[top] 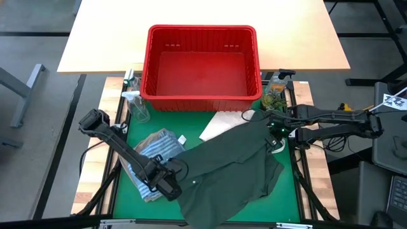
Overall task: Fold Laundry from Bin
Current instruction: Fold the green polo shirt
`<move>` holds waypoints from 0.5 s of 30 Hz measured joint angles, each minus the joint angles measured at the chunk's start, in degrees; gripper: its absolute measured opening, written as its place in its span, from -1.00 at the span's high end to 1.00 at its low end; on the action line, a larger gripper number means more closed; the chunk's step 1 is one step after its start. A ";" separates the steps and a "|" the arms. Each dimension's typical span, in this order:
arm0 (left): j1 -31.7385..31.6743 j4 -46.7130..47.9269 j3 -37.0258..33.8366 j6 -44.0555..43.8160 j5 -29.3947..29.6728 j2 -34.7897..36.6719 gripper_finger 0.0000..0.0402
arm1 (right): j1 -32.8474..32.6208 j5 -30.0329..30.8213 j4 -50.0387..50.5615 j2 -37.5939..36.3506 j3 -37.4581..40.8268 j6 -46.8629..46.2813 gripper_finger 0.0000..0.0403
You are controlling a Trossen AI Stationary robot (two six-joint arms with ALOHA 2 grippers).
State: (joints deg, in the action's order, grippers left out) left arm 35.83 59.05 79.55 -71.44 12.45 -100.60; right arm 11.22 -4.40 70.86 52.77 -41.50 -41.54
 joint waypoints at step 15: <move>2.07 -16.89 0.00 0.17 6.20 0.00 0.24 | -3.00 -5.84 1.45 -0.55 -5.99 4.47 0.18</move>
State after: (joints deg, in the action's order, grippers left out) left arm 37.90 42.16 79.55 -71.27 18.65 -100.60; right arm 8.23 -10.25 72.31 52.22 -47.49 -37.07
